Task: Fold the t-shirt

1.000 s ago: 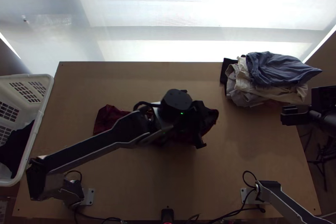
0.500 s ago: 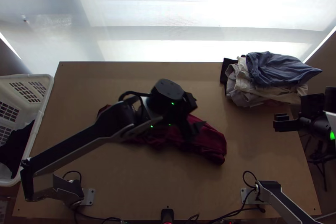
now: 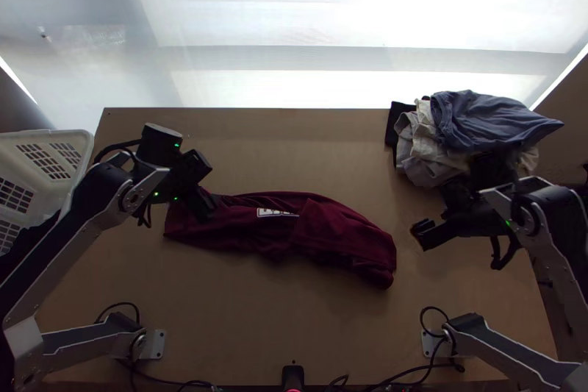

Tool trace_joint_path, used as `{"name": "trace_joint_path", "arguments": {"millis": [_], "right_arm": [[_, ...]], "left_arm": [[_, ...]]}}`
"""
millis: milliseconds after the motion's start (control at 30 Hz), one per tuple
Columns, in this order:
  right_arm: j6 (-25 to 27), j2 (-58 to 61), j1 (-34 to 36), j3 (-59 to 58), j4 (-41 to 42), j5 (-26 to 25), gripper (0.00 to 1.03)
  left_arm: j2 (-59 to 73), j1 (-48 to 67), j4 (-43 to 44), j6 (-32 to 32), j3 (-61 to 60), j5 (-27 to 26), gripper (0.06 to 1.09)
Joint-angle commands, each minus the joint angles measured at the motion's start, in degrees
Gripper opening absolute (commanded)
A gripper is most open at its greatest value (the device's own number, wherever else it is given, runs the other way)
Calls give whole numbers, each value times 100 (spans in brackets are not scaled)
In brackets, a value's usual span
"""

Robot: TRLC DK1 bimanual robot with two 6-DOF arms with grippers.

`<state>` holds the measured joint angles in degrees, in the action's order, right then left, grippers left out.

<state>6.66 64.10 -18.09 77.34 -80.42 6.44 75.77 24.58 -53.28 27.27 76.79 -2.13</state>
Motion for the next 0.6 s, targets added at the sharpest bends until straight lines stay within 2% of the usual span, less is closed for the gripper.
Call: {"name": "trace_joint_path", "arguments": {"millis": [0,333,467,567], "right_arm": [[46,947,-1144,-255,475,147,98],[46,2511,-2709,492,949,253,98],[38,2942,-3333,589,1240,393,98],[231,3197,-3860,607,1407,385,98]], "left_arm": [[-554,-1043,-86,341,-965,-15,104],[-660,-1069,371,288,-1879,2,104],[-545,-1500,590,350,-1923,2,104],[-669,-1851,590,402,-1879,2,104]]}}
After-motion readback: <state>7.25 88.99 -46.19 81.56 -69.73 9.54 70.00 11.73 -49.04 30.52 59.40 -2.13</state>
